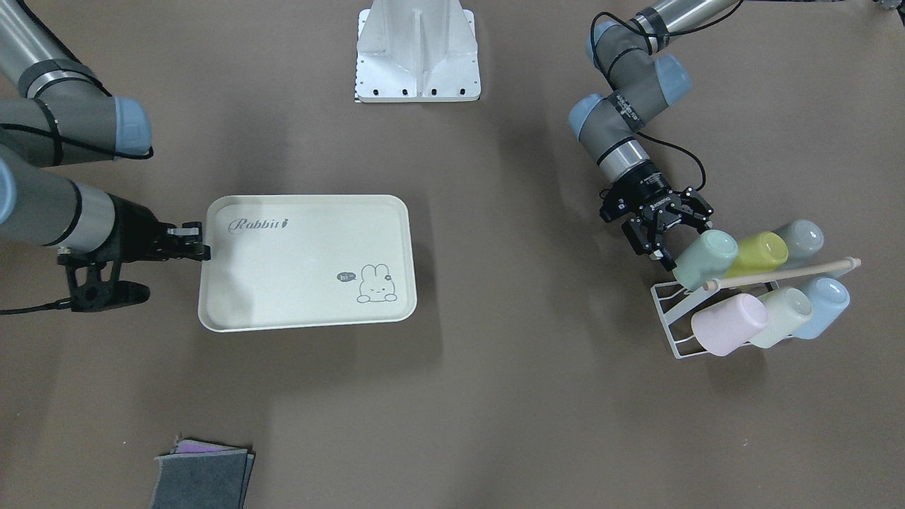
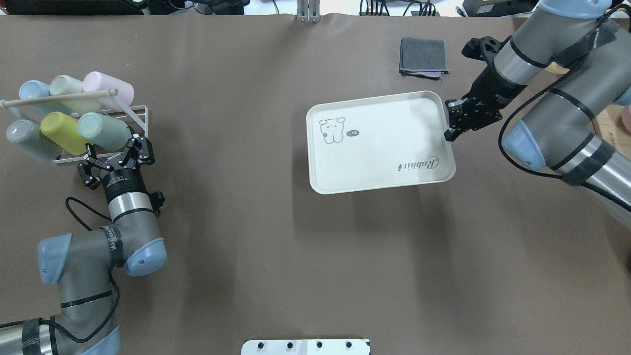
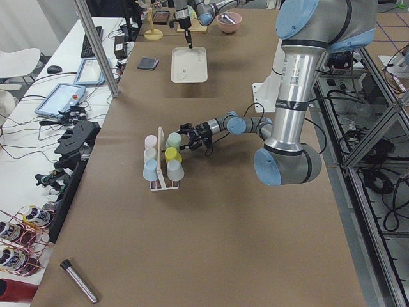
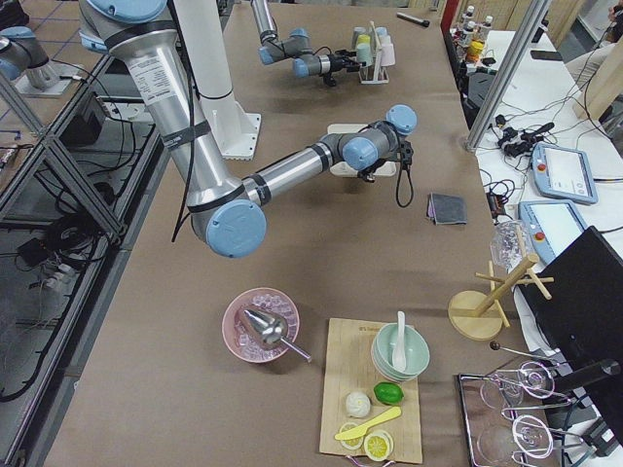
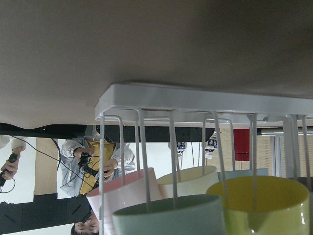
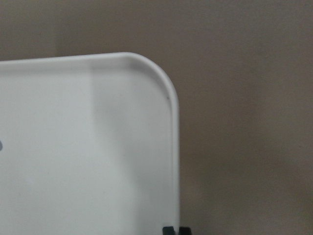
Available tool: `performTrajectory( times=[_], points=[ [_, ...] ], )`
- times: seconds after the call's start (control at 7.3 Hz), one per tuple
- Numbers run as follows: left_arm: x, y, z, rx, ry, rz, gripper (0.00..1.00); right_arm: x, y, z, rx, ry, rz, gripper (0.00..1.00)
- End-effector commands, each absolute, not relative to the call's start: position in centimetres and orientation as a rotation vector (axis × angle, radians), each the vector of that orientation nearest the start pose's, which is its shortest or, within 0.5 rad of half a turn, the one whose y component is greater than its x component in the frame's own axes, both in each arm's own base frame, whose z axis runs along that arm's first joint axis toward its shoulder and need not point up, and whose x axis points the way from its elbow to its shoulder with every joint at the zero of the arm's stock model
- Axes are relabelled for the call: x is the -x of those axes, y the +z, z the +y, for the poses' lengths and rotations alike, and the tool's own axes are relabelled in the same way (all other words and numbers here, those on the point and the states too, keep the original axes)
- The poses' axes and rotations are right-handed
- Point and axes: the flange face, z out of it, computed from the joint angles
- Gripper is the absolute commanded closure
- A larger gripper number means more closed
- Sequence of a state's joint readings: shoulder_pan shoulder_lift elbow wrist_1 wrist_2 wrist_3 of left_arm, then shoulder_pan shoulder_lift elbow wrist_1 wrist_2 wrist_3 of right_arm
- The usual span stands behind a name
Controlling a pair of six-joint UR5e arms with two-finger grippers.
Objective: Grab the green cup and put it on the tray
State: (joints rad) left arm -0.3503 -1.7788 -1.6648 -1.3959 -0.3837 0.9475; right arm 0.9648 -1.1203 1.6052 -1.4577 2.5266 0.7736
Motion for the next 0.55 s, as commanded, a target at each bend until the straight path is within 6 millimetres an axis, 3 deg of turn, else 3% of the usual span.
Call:
performTrajectory(
  times=[0.0,0.14,0.27,0.41],
  points=[
    [-45.4,48.5,-40.6,-0.324,1.790,-1.374,0.02,40.5,30.8,-51.8,0.150,-0.089,-1.101,1.00],
    [-45.3,48.4,-40.6,-0.325,1.789,-1.374,0.02,44.7,29.8,-49.8,0.148,0.006,-1.135,1.00],
    [-45.2,48.5,-40.5,-0.324,1.790,-1.374,0.02,48.2,28.7,-49.3,0.171,0.097,-1.154,1.00],
    [-45.1,48.8,-40.5,-0.319,1.792,-1.376,0.02,50.0,27.6,-48.5,0.180,0.101,-1.163,1.00]
  ],
)
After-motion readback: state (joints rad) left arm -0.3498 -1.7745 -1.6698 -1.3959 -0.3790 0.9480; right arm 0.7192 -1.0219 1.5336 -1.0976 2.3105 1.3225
